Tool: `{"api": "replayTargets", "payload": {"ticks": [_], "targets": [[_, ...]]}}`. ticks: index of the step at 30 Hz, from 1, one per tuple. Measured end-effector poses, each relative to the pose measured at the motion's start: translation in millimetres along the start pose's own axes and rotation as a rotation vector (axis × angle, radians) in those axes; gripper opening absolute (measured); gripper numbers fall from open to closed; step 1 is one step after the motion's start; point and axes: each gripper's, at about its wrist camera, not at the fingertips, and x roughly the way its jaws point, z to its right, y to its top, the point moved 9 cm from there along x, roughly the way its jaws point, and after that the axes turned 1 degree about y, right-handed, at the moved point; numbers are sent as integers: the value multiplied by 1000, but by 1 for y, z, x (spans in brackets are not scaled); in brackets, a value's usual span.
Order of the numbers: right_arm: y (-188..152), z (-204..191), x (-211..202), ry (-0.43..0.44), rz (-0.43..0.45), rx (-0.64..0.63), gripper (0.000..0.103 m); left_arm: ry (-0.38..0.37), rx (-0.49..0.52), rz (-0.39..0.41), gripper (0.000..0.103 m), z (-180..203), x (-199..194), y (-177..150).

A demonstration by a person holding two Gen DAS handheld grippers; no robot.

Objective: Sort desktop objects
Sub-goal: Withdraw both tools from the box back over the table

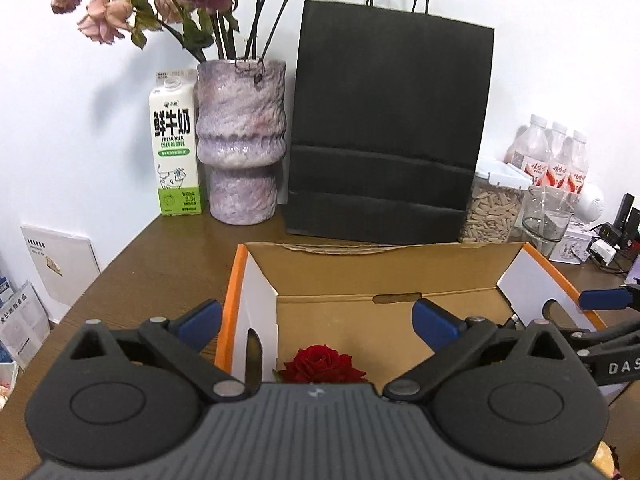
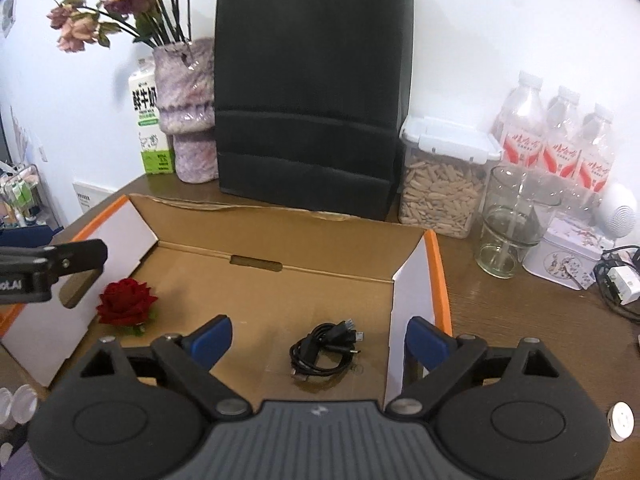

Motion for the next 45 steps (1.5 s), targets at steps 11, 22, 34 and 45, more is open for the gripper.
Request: {"api": "replayTargets", "payload": {"ticks": [11,22,34,45], "targets": [[-19,-20,-74,12,90,-16,103,-1,54,86,103,-9,-70,-4],[-72,-47,-151,-19,166,-39,103,-6,39,160,103,-22,-133,-22],[-102,-67,-208,-26,205,-34,103,-41,52,195,103,-14,-190,-38],[-164,-83,-225,-36,137,2,103,-23,58,92,103,-20,-220,-110]]}}
